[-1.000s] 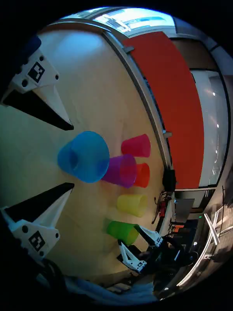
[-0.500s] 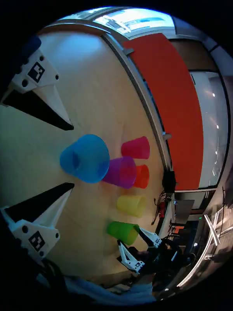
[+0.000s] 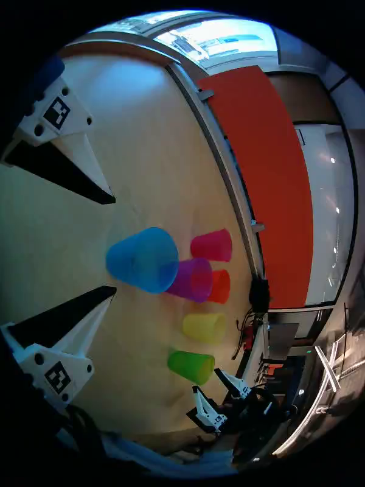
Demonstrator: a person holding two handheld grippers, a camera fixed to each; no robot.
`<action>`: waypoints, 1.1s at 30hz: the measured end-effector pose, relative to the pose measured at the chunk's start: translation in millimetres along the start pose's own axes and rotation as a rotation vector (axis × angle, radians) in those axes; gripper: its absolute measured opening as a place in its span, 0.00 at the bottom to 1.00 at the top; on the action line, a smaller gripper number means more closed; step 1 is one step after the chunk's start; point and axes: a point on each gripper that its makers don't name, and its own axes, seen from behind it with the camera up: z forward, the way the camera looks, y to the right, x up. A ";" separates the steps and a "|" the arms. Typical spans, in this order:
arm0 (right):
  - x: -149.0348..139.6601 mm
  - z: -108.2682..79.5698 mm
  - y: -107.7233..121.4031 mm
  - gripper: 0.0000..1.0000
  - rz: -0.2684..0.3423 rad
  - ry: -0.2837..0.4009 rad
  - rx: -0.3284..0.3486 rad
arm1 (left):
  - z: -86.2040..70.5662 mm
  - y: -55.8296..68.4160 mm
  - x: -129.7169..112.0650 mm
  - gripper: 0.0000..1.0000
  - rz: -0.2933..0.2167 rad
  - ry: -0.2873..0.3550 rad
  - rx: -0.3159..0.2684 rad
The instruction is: Pour water
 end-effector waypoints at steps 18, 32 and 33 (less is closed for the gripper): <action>8.4 -28.0 50.8 1.00 0.096 0.093 -0.223 | -28.6 -23.4 24.9 1.00 -0.041 0.160 0.135; 37.6 -46.3 95.8 1.00 0.241 0.271 -0.469 | -62.7 -59.7 50.1 1.00 -0.148 0.340 0.308; 39.8 -46.7 97.5 1.00 0.245 0.281 -0.482 | -64.7 -61.3 51.9 1.00 -0.154 0.351 0.319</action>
